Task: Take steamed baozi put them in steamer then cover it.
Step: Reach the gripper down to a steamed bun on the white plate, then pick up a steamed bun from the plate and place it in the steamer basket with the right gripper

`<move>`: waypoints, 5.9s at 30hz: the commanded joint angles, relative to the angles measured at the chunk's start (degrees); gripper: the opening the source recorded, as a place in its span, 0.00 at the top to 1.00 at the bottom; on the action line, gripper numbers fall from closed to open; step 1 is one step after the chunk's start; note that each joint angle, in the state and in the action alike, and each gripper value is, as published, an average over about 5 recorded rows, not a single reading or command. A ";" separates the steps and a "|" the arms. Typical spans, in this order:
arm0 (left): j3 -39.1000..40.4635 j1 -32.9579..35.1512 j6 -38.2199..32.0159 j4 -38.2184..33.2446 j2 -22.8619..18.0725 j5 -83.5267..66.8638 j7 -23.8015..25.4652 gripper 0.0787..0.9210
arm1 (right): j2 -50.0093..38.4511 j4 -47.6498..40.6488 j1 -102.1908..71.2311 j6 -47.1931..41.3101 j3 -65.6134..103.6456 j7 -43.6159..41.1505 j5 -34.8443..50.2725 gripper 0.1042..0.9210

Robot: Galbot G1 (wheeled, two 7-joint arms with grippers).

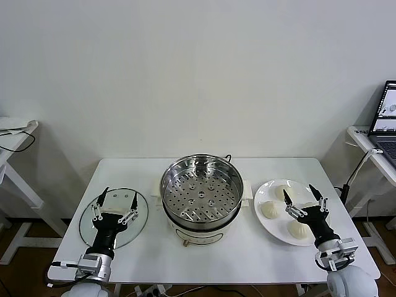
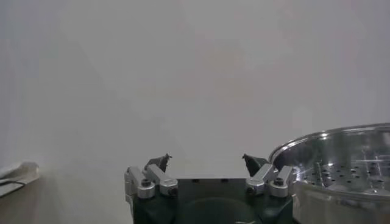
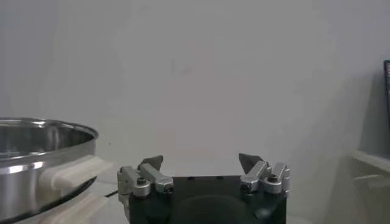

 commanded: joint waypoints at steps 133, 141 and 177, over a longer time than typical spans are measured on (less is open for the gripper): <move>-5.38 1.08 -0.88 -2.41 0.85 -2.10 0.85 0.12 | -1.90 -24.08 124.72 27.77 -115.01 -58.09 -20.60 0.35; -7.79 0.86 -0.65 -2.13 1.37 -3.81 1.42 0.12 | 6.14 -34.13 119.40 33.76 -112.63 -57.03 -25.05 0.35; -9.57 0.54 -0.85 -1.03 1.60 -5.46 2.14 0.12 | 13.03 -54.79 100.96 41.23 -100.78 -50.97 -41.33 0.35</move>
